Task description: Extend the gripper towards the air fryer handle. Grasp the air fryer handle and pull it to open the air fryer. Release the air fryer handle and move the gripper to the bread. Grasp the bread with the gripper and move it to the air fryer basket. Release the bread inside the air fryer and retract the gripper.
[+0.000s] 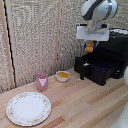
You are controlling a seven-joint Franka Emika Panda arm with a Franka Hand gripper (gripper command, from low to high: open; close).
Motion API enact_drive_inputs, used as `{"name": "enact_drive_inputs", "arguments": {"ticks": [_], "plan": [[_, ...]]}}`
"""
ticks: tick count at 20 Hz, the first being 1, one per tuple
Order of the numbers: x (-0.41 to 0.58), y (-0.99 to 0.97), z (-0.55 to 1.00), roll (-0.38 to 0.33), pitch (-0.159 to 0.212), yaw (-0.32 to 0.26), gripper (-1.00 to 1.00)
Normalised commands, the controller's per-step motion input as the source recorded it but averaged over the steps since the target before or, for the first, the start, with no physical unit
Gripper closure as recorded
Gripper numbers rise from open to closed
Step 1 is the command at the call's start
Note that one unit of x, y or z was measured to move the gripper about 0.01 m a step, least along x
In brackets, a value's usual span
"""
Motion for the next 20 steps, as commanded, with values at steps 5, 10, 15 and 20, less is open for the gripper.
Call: {"name": "enact_drive_inputs", "arguments": {"ticks": [5,10,15,20], "plan": [[0.453,-0.73,-0.02,0.103,0.005,0.000,1.00],[0.422,-0.43,-0.12,0.101,0.000,0.053,1.00],[0.223,-0.19,-0.12,0.018,-0.047,-0.084,1.00],[0.000,-0.12,-0.12,-0.005,-0.013,-0.375,1.00]]}}
